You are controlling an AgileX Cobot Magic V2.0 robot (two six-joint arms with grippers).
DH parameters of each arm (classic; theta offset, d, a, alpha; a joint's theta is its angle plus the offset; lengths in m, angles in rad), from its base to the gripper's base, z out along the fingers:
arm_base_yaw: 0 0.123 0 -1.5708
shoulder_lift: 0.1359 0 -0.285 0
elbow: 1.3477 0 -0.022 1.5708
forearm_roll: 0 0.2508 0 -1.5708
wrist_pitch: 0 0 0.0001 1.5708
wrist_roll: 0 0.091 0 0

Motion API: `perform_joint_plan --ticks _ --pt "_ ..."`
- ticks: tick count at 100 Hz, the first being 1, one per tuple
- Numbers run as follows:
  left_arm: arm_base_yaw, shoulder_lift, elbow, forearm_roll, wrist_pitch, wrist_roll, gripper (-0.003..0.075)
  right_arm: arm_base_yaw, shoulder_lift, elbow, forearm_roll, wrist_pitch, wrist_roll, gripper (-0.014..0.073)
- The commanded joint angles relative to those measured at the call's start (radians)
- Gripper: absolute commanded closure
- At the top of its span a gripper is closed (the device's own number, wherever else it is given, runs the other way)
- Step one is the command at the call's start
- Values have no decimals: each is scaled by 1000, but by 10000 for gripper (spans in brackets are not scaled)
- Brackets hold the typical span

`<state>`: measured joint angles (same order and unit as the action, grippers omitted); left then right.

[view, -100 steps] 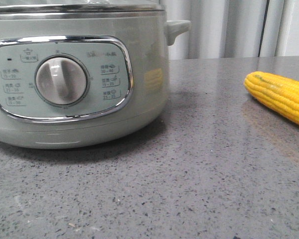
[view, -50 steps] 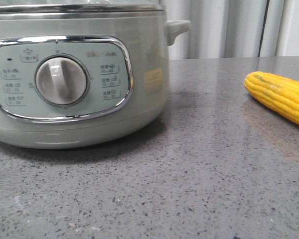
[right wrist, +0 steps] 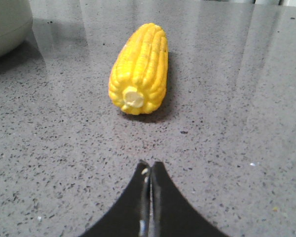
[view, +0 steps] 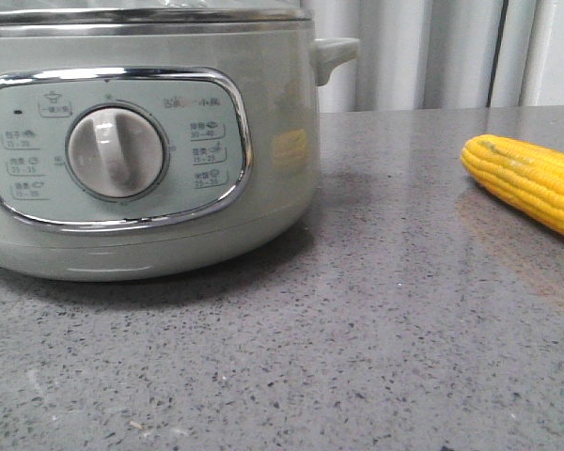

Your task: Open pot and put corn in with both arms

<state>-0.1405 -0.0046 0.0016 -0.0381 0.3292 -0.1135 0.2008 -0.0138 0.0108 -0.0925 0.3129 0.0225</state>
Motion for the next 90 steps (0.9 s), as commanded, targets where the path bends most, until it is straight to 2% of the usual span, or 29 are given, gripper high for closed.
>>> perform_joint_plan --ticks 1,28,38,49,59,64,76,90 --pt "2 -30 22 -13 -37 2 741 -6 -17 18 -29 -95 -1 665" --pt "2 -30 22 -13 -37 2 741 -6 -17 18 -8 -471 -1 665" --pt "2 -30 22 -13 -37 2 741 -6 -17 18 69 -471 -1 665" --pt "2 -30 22 -13 -48 2 741 -6 -17 18 211 -443 -1 665" --pt "2 -30 22 -22 -104 2 741 -6 -17 13 259 -446 -1 665" --pt "2 -30 22 -114 -160 2 741 -6 -17 4 301 -448 -1 665" --pt "2 -30 22 -430 -395 2 741 -6 -17 -37 371 -463 -1 665" --pt "2 -30 22 -621 -580 2 741 -6 18 -89 371 -461 -1 664"
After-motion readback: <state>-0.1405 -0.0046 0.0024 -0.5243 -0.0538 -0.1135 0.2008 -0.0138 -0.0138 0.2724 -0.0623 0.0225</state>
